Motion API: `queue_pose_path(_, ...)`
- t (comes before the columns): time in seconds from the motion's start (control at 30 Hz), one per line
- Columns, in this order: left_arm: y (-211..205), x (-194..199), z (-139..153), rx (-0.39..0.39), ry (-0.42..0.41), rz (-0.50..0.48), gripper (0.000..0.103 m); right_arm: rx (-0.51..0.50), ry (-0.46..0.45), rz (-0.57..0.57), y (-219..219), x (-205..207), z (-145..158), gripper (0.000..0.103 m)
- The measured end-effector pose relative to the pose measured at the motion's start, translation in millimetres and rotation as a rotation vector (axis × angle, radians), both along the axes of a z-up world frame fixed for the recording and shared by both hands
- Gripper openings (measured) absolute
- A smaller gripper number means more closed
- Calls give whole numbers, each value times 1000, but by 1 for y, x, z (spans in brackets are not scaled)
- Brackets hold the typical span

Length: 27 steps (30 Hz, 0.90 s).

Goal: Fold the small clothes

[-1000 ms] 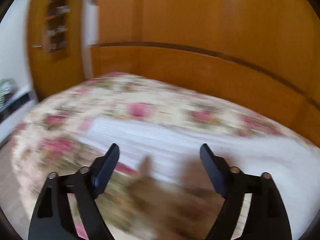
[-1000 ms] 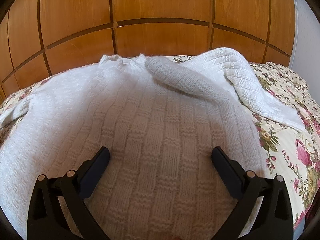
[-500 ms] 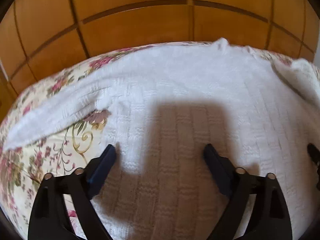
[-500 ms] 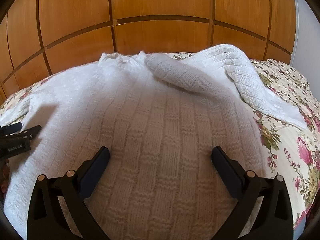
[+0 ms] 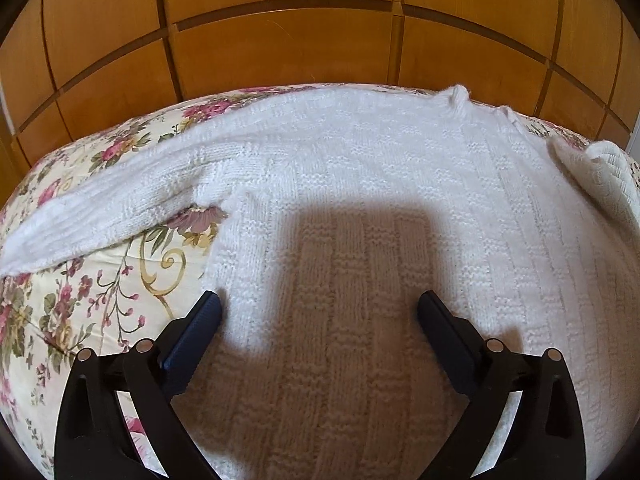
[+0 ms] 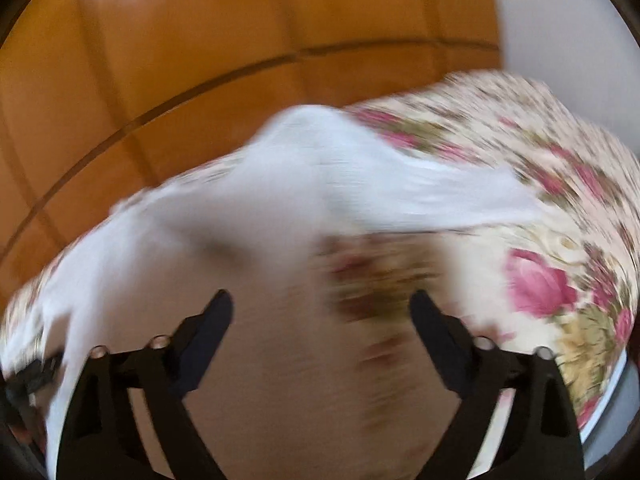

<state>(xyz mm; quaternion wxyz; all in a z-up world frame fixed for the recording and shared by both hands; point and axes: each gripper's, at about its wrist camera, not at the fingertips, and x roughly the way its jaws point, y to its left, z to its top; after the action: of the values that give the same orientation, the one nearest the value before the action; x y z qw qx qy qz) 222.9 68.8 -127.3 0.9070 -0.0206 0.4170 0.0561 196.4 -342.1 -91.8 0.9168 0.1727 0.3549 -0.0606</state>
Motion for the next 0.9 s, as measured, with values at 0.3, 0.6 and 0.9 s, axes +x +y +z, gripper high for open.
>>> queue_pose_path(0.3,0,1,0,-6,-10,5,98,158,34,-207,-108,39,-10,82)
queue_pose_path(0.6,1,3,-2,-20,-16,8,99,319,6,-287,-169,64,-8,7)
queue_pose_path(0.9,1,4,-4,-29,-22,9,99,99,-50,-446,-239,39,31,7)
